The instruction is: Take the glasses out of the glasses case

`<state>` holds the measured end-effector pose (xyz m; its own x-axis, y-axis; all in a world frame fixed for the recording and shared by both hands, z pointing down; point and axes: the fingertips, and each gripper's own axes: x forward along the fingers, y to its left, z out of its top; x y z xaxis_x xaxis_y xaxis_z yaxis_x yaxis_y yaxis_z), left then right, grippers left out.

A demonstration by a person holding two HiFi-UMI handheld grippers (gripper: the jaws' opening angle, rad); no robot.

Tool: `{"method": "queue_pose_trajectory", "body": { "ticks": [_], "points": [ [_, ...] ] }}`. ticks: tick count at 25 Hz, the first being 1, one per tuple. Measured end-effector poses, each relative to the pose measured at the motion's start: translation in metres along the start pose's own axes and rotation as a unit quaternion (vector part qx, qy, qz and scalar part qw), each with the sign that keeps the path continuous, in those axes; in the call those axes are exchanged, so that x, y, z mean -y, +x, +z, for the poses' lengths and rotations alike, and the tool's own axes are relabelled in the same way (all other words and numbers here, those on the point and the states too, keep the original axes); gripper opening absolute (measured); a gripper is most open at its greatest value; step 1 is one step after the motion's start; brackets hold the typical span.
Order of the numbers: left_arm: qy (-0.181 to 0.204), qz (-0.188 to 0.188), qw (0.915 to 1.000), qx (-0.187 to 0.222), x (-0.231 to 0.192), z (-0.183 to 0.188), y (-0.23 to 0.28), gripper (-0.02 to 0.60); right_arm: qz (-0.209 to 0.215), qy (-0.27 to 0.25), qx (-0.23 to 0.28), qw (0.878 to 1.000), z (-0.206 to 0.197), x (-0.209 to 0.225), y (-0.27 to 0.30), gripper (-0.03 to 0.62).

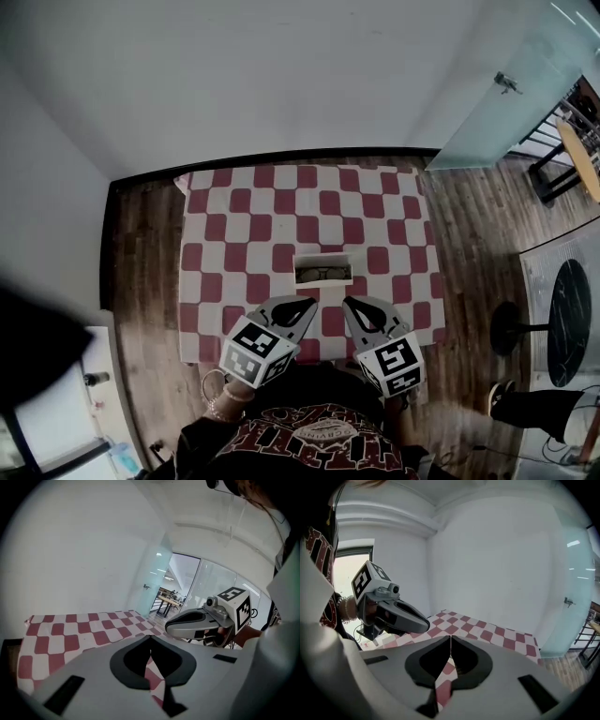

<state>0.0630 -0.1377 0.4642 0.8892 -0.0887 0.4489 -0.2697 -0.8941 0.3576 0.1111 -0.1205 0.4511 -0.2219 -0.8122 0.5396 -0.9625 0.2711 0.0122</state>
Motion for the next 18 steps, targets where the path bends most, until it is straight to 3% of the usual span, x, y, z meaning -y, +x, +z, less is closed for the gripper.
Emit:
{"method": "queue_pose_trajectory", "body": {
  "ticks": [7, 13, 18],
  "points": [
    [-0.008, -0.013, 0.9998, -0.014, -0.026, -0.011, -0.007, 0.009, -0.02, 0.003, -0.026, 0.999, -0.005, -0.003, 0.025, 0.02],
    [-0.012, -0.028, 0.9991, -0.03, -0.04, -0.025, -0.011, 0.009, -0.046, -0.035, -0.062, 0.996, -0.012, -0.003, 0.043, 0.02],
    [-0.019, -0.03, 0.9987, -0.038, -0.042, -0.03, -0.009, 0.009, -0.041, -0.044, -0.076, 0.995, -0.014, 0.001, 0.048, 0.02]
  ]
}}
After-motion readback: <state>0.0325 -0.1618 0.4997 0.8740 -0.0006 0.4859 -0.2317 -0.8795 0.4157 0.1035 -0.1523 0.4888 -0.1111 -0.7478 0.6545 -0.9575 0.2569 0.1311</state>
